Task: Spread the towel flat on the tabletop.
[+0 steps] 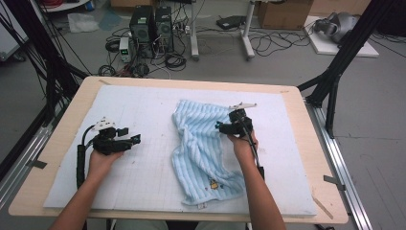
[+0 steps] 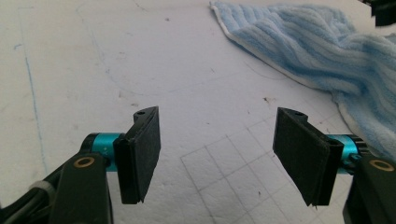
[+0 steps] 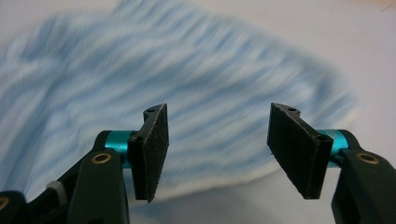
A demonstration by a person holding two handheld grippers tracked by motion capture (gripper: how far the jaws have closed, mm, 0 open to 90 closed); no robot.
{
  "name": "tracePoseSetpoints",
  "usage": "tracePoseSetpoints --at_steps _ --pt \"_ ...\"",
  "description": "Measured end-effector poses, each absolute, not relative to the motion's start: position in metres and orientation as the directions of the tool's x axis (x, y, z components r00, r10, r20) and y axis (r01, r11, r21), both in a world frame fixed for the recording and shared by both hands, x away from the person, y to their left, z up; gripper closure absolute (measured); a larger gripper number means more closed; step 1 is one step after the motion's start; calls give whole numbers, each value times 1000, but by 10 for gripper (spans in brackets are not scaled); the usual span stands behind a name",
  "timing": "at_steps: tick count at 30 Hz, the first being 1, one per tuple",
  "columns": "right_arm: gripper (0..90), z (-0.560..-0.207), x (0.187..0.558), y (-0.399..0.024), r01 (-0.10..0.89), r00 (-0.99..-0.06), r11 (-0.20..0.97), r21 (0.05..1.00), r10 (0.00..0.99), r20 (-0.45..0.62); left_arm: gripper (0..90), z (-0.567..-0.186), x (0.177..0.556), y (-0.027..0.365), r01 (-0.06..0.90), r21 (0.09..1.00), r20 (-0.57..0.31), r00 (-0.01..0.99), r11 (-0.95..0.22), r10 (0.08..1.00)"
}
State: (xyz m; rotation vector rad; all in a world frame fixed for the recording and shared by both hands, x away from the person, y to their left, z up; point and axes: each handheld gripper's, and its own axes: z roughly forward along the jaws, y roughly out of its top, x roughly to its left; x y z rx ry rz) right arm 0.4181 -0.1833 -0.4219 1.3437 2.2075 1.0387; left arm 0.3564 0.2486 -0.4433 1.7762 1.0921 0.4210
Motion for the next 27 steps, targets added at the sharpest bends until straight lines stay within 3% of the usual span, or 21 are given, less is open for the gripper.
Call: tracePoseSetpoints --at_steps 2,4,5,6,7,10,11,13,14,15,17,27 --pt "385 -433 417 -178 625 -515 337 705 856 48 331 -444 356 247 489 863 -185 539 -126 822" --pt "532 -442 413 -172 606 -539 385 696 842 4 334 -444 356 246 488 863 -183 544 -131 819" --pt "532 -442 413 -172 606 -539 385 696 842 4 334 -444 356 246 488 863 -183 545 -132 818" --pt "781 -440 413 -173 600 -549 399 693 836 -7 339 -444 356 246 488 863 -182 546 -134 818" --pt "840 -439 413 -172 590 -553 424 687 832 -38 341 -444 356 246 489 862 -181 547 -136 818" --pt "851 -439 416 -177 563 -519 463 684 843 -143 342 -444 356 247 491 860 -180 547 -139 818" --pt "851 -439 416 -177 563 -519 463 684 843 -143 342 -444 356 247 491 860 -181 546 -137 818" --pt "849 -440 421 -190 563 -397 450 693 883 -251 345 -445 355 247 490 862 -183 542 -132 820" --pt "849 -440 421 -190 563 -397 450 693 883 -251 345 -445 355 246 489 863 -183 542 -130 820" --pt "817 -441 424 -201 581 -316 416 700 907 -277 347 -445 355 245 489 862 -184 546 -132 818" --pt "711 -441 426 -211 606 -270 350 715 935 -229 350 -445 355 245 489 862 -182 549 -136 816" --pt "446 -423 396 -221 531 -384 279 800 921 -66 375 -446 354 237 484 864 -200 586 -141 785"
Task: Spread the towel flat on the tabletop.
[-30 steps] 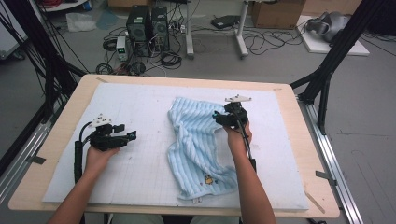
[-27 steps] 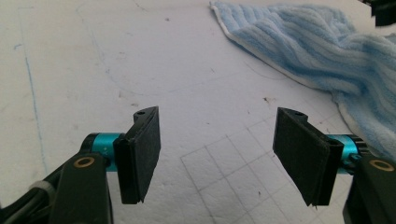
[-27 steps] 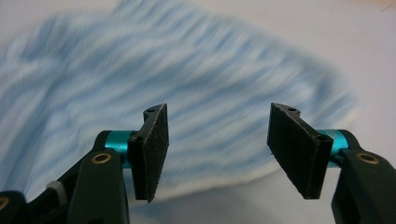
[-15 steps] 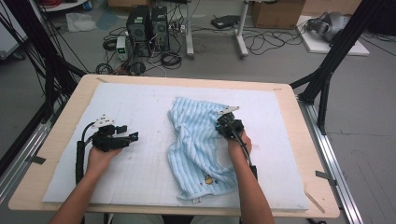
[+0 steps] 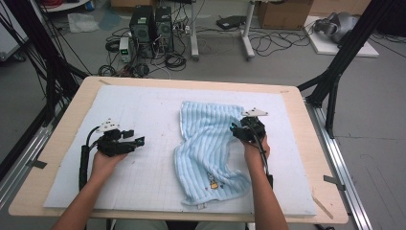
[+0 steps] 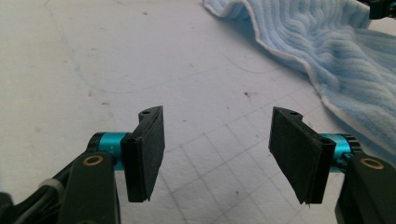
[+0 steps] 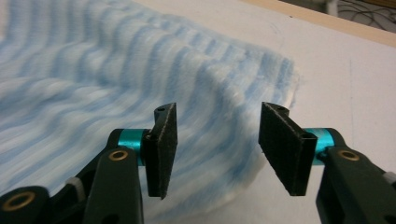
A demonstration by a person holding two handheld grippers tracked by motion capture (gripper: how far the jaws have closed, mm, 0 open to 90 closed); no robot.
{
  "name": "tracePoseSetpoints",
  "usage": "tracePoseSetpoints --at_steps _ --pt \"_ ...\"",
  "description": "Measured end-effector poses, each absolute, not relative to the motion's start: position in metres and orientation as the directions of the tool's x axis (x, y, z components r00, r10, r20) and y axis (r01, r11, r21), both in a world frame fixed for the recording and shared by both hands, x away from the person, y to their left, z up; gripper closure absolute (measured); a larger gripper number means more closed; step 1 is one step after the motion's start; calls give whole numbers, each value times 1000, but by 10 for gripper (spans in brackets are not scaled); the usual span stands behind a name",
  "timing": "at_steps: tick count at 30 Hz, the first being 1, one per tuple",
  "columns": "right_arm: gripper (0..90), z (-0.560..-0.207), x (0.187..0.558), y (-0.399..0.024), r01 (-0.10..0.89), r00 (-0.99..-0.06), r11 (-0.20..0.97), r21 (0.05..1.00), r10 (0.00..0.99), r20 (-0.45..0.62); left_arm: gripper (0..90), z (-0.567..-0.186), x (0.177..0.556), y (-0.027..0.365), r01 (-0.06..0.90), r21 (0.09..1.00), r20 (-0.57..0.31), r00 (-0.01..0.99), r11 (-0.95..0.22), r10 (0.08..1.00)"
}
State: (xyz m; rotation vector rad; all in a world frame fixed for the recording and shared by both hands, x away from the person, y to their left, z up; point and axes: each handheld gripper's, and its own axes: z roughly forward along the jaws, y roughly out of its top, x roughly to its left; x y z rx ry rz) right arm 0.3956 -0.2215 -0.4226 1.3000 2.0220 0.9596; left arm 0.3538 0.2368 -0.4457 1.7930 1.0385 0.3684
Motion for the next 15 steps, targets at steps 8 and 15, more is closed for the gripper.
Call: tracePoseSetpoints --at_steps 8,15 --pt "393 -413 350 -242 503 -443 244 829 897 5 360 -443 354 229 491 865 -254 604 -103 755" --pt "372 -418 327 -256 483 -464 254 838 886 -1 362 -440 362 216 494 868 -296 604 -56 740"
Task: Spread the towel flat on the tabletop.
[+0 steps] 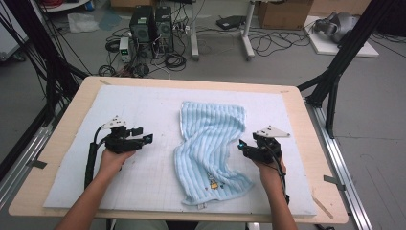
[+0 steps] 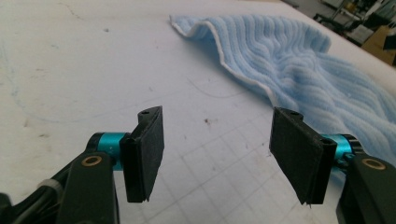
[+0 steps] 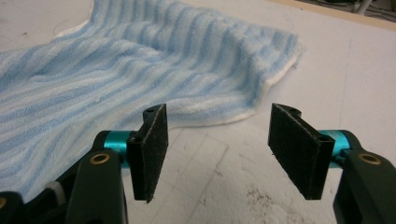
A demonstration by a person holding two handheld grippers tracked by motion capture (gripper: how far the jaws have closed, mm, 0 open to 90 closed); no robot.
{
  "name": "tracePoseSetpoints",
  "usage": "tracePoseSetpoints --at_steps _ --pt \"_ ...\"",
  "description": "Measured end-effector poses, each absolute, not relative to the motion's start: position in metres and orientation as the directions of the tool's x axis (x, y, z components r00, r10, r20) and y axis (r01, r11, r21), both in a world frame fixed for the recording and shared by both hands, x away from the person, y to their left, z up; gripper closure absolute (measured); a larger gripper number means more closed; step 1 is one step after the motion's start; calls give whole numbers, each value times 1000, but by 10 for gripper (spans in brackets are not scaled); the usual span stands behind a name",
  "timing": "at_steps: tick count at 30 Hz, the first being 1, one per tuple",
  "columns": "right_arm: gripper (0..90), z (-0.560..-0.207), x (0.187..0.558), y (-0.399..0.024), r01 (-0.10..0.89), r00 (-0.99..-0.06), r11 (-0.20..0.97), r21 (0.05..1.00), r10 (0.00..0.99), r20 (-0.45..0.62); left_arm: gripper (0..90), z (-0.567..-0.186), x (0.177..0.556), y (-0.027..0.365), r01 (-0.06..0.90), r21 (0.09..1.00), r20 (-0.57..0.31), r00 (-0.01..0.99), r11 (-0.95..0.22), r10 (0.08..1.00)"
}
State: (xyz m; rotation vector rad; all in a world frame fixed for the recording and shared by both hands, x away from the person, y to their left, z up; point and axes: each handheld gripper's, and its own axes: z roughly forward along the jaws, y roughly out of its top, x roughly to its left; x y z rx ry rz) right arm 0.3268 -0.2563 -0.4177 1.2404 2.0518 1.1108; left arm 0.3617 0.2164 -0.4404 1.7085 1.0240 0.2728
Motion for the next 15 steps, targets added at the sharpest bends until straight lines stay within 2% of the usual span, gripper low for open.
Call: tracePoseSetpoints --at_steps 3,5,10,15 --pt "370 -418 326 -262 482 -453 226 846 891 20 374 -445 367 207 531 848 -375 582 13 722" --pt "370 -417 326 -263 477 -452 218 851 892 24 375 -446 370 204 541 841 -383 575 15 723" --pt "366 -416 327 -266 470 -453 207 858 891 33 367 -435 381 185 523 852 -350 593 -16 725" --pt "363 -416 327 -265 468 -458 218 856 889 24 333 -426 396 156 487 867 -266 631 -105 729"
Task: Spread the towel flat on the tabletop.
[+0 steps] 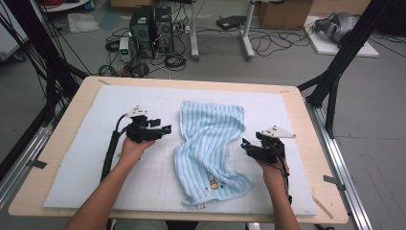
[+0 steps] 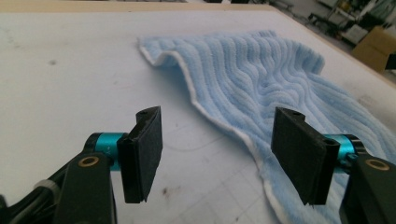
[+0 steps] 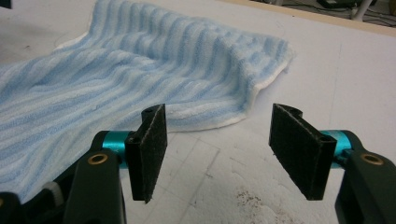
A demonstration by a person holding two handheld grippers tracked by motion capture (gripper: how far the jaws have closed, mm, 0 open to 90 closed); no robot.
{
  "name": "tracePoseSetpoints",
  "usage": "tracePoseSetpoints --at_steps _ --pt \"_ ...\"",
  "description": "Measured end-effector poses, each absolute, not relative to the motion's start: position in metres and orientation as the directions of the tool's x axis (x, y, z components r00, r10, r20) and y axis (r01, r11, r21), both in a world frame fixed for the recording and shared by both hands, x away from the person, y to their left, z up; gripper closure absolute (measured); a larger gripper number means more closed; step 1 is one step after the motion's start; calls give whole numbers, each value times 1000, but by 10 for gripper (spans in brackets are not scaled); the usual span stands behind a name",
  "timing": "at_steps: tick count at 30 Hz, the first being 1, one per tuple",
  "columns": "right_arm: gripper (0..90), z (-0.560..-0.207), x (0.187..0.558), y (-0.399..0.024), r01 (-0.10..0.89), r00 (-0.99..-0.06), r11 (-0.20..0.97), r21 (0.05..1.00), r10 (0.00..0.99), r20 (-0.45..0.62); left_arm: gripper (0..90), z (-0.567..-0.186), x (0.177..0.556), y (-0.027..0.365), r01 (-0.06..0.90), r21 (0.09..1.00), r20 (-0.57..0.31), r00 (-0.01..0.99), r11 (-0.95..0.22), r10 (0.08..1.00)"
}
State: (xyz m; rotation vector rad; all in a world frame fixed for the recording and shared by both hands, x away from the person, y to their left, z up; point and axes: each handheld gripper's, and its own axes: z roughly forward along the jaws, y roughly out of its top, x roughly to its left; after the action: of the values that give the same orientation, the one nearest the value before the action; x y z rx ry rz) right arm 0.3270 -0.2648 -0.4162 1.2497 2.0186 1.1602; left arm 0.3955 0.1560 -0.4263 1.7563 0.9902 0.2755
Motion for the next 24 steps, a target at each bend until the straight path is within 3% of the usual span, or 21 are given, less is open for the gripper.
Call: tracePoseSetpoints --at_steps 12,15,16,17,18,19,24 --pt "357 -418 327 -264 472 -466 232 850 885 17 374 -439 419 83 498 803 -134 686 -327 715" --pt "356 -419 326 -264 474 -470 236 848 883 18 487 -445 422 72 504 775 -86 682 -382 726" --pt "356 -420 326 -263 473 -471 236 849 882 17 553 -446 423 69 497 763 -51 684 -414 727" --pt "356 -420 326 -263 473 -471 236 849 882 17 553 -446 421 67 469 763 4 685 -445 729" --pt "355 -420 326 -263 474 -473 238 848 881 18 787 -445 420 66 440 765 47 690 -470 722" --pt "355 -420 326 -263 477 -475 240 846 880 19 829 -445 420 66 440 765 47 690 -470 722" --pt "355 -421 326 -263 478 -477 239 845 878 22 852 -443 429 85 468 774 24 651 -427 759"
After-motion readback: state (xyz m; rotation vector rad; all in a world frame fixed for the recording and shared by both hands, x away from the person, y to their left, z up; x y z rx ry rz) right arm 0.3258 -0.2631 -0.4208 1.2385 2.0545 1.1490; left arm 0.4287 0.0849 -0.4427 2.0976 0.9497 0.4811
